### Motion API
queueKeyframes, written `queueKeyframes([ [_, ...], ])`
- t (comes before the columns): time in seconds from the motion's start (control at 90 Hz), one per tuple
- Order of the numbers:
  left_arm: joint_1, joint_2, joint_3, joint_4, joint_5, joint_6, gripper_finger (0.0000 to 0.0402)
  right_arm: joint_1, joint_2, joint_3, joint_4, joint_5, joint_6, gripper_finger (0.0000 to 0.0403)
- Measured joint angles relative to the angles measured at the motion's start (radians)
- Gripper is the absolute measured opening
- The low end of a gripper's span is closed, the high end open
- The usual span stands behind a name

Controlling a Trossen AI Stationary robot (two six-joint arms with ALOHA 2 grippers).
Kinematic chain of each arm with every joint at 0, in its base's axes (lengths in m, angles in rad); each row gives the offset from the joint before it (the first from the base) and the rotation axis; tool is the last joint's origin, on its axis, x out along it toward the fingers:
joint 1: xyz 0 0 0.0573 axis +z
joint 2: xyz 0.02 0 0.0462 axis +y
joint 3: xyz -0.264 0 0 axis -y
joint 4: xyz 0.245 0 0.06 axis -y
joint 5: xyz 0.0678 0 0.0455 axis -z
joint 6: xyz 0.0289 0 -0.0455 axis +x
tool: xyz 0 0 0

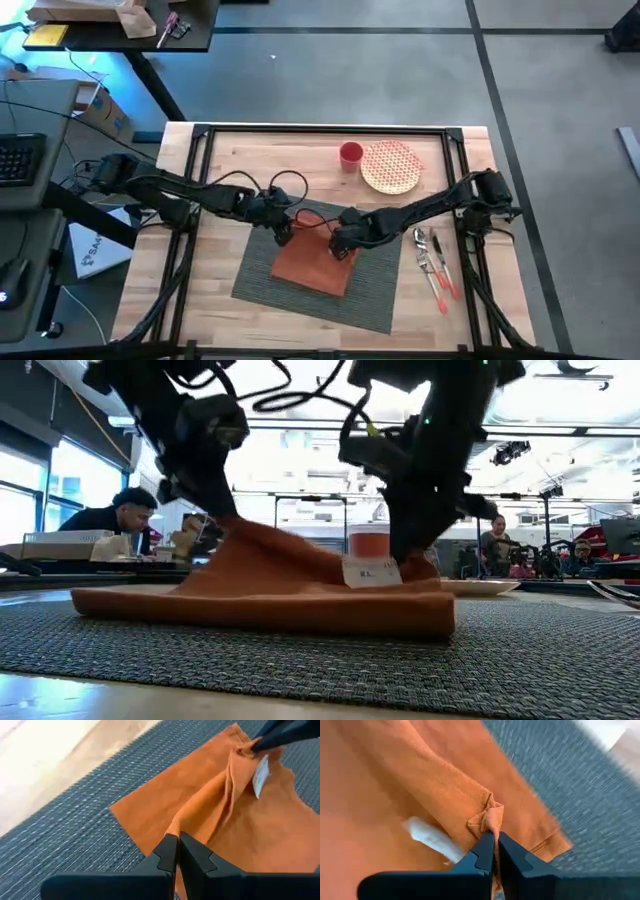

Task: Set table place
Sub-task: Fold the orange table napkin

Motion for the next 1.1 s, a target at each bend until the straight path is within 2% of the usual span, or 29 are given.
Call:
queueKeyframes([
  [0.3, 0.018, 0.023, 0.000, -0.005, 0.051, -0.065, 0.0000, -0.004, 0.000, -0.004, -0.012, -0.011, -0.001, 0.0000],
  [0.511, 0.050, 0.078, 0.001, -0.003, -0.085, -0.033, 0.0000, -0.045, 0.000, -0.026, -0.028, 0.014, 0.002, 0.0000],
  [0.667, 0.077, 0.126, 0.001, -0.004, -0.073, -0.057, 0.0002, -0.071, 0.000, -0.056, 0.001, 0.009, -0.002, 0.0005],
  [0.844, 0.101, 0.128, 0.001, -0.008, -0.047, -0.046, 0.0031, -0.074, 0.000, -0.065, -0.018, 0.006, 0.004, 0.0044],
  [1.1, 0.141, 0.061, 0.001, -0.044, -0.015, -0.012, 0.0115, -0.049, -0.006, -0.065, -0.071, 0.010, 0.076, 0.0125],
])
